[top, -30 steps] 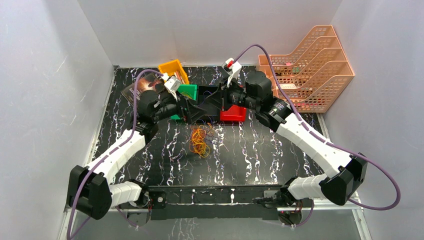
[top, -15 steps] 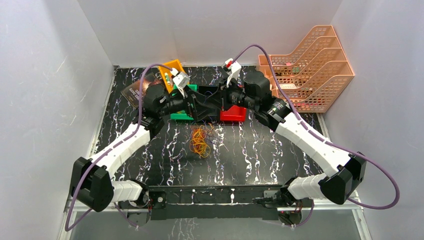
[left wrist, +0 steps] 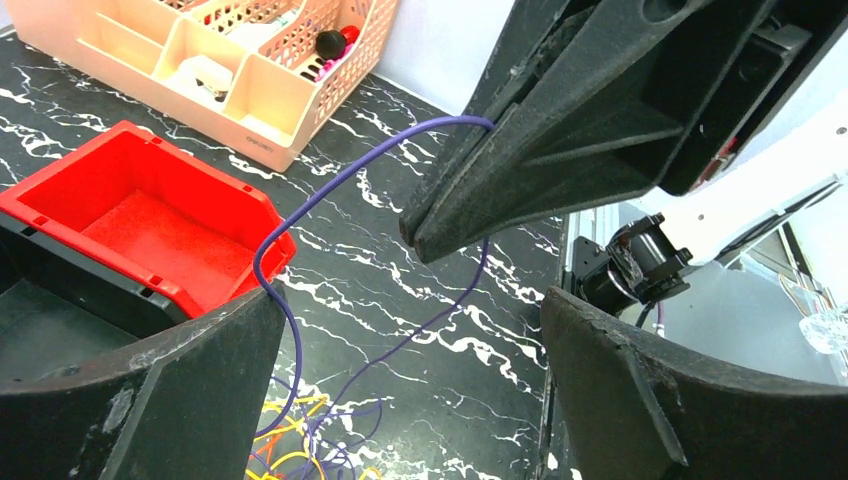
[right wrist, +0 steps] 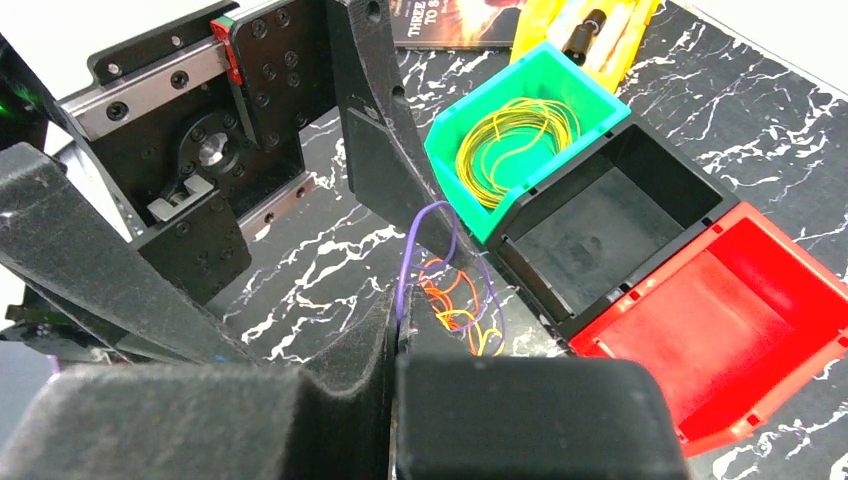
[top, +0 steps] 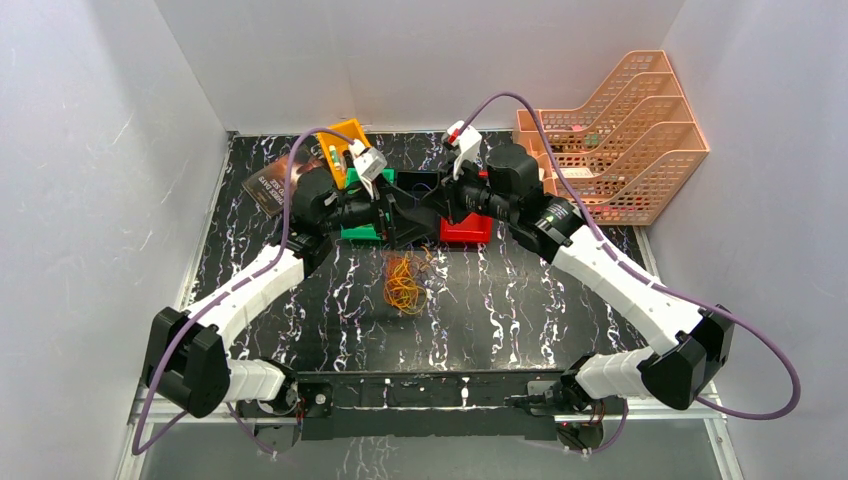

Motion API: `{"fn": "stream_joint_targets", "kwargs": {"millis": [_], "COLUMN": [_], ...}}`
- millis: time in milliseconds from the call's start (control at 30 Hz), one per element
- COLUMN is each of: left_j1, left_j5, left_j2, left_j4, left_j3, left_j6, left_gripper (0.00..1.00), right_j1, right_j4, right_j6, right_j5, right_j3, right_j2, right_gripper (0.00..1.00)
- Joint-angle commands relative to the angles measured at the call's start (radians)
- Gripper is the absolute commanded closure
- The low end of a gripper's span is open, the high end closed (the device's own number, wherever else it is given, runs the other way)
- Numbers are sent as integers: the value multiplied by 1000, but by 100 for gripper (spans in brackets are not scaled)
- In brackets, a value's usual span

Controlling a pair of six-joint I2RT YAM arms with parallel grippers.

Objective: Untangle the cables

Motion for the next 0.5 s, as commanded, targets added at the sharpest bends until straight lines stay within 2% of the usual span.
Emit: {"fn": "stream_joint_targets", "kwargs": {"millis": [0, 367, 467], "left_j1": [-7, -14, -24], "left_j5": [77, 73, 79], "left_j2": [2, 85, 113], "left_j4": [1, 56, 80], "left_j3": [26, 52, 47], "left_j6": [25, -23, -45], "left_gripper": [2, 2, 7], "right_j1": [-3, -2, -2], "right_j4": [-2, 186, 225], "right_j6": [-77, 118, 156], "right_j5": [9, -121, -132], "right_j3": [32, 3, 2], "right_j2": [-43, -23, -20], "right_gripper": [100, 100, 100]}}
